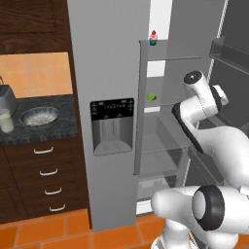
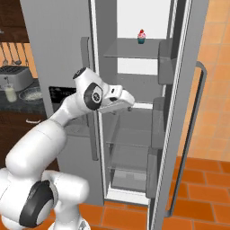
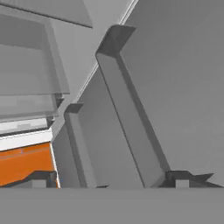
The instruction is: Grab a lemon wedge from the fridge and one ice cube from the ice bowl, and put them in the glass of lemonade.
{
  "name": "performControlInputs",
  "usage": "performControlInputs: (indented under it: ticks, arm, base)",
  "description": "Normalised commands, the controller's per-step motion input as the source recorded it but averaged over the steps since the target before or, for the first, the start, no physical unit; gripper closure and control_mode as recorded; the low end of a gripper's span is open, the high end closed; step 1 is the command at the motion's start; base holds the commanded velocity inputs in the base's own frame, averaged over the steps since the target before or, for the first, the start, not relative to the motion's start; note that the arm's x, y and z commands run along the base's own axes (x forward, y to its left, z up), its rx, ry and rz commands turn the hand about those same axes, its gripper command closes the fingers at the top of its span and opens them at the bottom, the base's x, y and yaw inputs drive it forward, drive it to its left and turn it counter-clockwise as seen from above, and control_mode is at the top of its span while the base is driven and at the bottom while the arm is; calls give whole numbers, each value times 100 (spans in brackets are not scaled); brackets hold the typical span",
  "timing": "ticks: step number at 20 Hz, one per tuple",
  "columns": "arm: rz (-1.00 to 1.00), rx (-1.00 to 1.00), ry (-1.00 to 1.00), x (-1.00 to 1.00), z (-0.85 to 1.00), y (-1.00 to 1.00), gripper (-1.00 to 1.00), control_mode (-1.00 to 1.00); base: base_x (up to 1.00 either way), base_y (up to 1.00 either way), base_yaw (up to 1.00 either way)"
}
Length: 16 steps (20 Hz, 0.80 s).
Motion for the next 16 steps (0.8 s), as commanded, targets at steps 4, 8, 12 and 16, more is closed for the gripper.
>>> performControlInputs:
  ticks: [4, 8, 12, 16]
  arm:
    - [0, 51, -20, 0, -2, 63, -100, -100]
    - [2, 50, -13, -16, -12, 73, -100, -100]
    - [14, 12, 9, -91, 51, 13, -100, -100]
    - [10, 3, 14, -100, 84, 0, -100, -100]
  base:
    - [0, 0, 0]
    - [0, 0, 0]
    - [0, 0, 0]
    - [0, 0, 0]
